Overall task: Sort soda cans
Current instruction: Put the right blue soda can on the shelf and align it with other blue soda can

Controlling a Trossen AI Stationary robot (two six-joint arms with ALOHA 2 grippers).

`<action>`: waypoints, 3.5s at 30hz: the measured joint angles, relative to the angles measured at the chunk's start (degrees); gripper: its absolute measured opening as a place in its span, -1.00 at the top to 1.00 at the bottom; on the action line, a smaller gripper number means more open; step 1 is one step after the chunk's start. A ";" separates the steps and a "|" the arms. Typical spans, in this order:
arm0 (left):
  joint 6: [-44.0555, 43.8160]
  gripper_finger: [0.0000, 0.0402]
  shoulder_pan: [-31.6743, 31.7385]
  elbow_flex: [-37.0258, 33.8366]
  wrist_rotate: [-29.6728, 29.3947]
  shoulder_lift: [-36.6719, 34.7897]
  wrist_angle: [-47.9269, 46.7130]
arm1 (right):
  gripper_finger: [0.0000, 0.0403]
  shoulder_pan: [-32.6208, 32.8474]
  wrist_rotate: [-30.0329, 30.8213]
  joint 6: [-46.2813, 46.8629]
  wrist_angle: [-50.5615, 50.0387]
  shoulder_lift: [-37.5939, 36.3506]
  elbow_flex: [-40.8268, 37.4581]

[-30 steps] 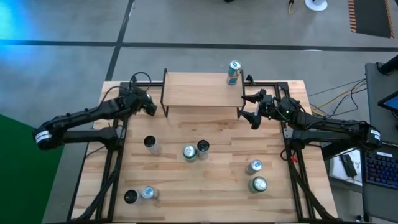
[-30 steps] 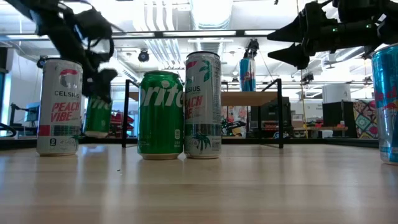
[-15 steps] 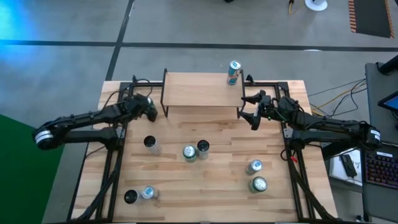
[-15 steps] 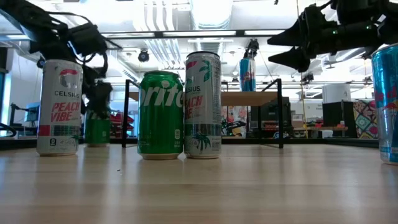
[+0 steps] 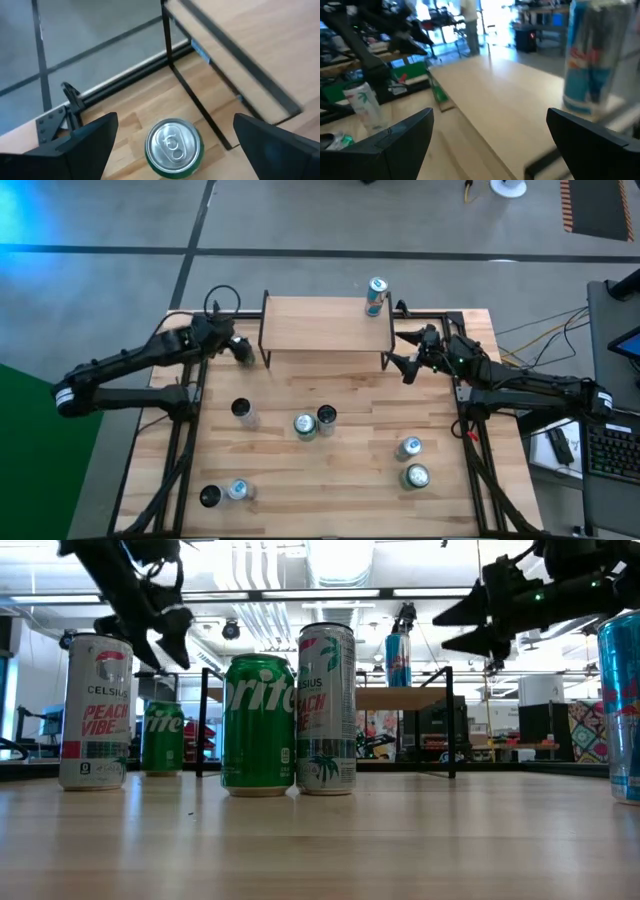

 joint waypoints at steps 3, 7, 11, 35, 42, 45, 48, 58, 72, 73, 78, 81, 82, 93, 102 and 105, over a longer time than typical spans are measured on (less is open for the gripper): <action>-0.14 -0.90 -3.54 -0.04 -1.57 -0.51 0.92 | -0.87 0.00 0.32 2.51 -4.78 -1.86 0.03; 0.57 -0.90 -11.69 -3.66 -8.64 -2.58 8.16 | -0.87 0.33 -2.73 3.69 -15.33 -3.65 3.31; 4.11 -0.90 -21.68 -7.83 -12.14 -5.36 20.01 | -0.87 4.03 -7.11 5.17 -19.70 -3.98 5.68; 17.21 -0.90 -43.64 -13.31 -22.76 -1.13 51.29 | -0.87 41.26 13.81 33.07 -57.75 5.40 25.49; 20.92 -0.90 -43.60 -11.21 -22.90 0.01 51.41 | -0.87 50.04 16.12 41.96 -58.55 14.48 30.64; 23.14 -0.90 -43.60 -11.18 -22.90 0.22 51.45 | -0.87 52.65 18.07 46.45 -65.82 19.31 36.00; 25.27 -0.90 -43.60 -11.18 -22.91 0.21 51.77 | -0.87 55.37 20.93 54.29 -78.98 24.69 42.47; 28.91 -0.90 -42.95 -11.18 -22.90 1.09 55.31 | -0.87 66.94 21.77 71.41 -93.82 37.38 51.71; 28.94 -0.90 -38.68 -10.95 -22.90 6.75 58.57 | -0.87 75.99 23.27 84.60 -91.42 41.84 52.33; 28.93 -0.90 -38.48 -10.59 -22.90 7.29 58.71 | -0.87 76.18 23.27 84.60 -90.59 42.04 52.33; 28.15 -0.90 -38.22 -7.83 -22.90 9.96 58.96 | -0.87 76.28 22.90 84.22 -87.71 43.06 52.30; 28.17 -0.90 -38.22 -6.70 -22.90 11.83 58.69 | -0.87 76.28 21.81 83.77 -86.16 43.55 52.30; 28.58 -0.90 -38.22 -6.38 -22.90 12.49 58.71 | -0.87 76.28 21.33 83.58 -85.94 43.78 52.28; 29.10 -0.90 -38.22 -4.47 -22.90 14.74 58.40 | -0.87 76.26 20.04 83.08 -85.49 44.07 53.97; 25.38 -0.90 -38.25 -6.62 -22.90 9.86 53.40 | -0.87 76.17 23.94 81.64 -85.97 48.02 53.36; 24.45 -0.90 -38.25 -7.40 -22.90 8.06 53.00 | -0.87 76.00 25.63 81.67 -85.83 49.60 54.44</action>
